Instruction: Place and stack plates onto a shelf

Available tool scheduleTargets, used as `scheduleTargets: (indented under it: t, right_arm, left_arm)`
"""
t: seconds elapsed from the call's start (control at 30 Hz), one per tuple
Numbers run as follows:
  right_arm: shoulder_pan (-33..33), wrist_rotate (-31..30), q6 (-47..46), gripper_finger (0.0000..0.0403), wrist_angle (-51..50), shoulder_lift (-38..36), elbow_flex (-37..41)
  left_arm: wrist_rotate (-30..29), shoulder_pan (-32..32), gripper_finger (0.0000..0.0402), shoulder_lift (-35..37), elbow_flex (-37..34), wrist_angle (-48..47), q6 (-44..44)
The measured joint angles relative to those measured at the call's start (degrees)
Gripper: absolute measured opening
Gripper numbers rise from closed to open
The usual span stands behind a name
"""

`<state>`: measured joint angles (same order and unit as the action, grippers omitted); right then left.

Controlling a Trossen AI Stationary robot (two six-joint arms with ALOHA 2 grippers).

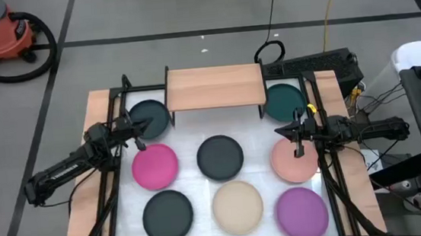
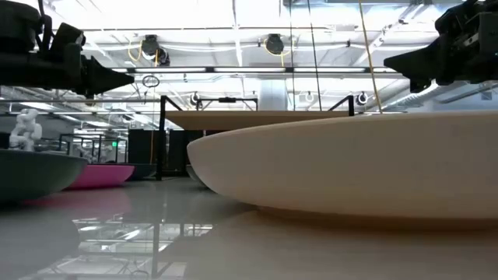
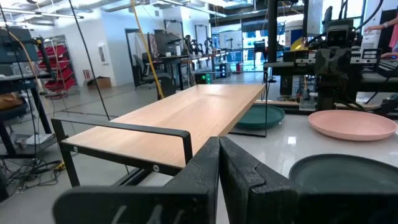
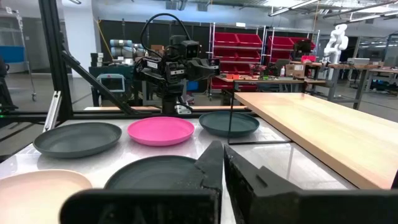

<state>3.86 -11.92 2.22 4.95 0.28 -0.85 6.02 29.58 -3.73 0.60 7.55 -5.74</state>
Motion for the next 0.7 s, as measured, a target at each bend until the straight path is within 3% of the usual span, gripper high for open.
scheduleTargets:
  t: [0.43, 0.7]
  right_arm:
    - [-0.02, 0.0, 0.21, 0.0, 0.44, 0.02, 0.0]
    - [-0.01, 0.0, 4.57, 0.0, 8.55, 0.02, 0.0]
  left_arm:
    - [0.02, 0.0, 0.0017, -0.02, 0.0, 0.0, 0.0]
    - [0.0, 0.0, 0.0017, -0.02, -0.01, -0.01, 0.0]
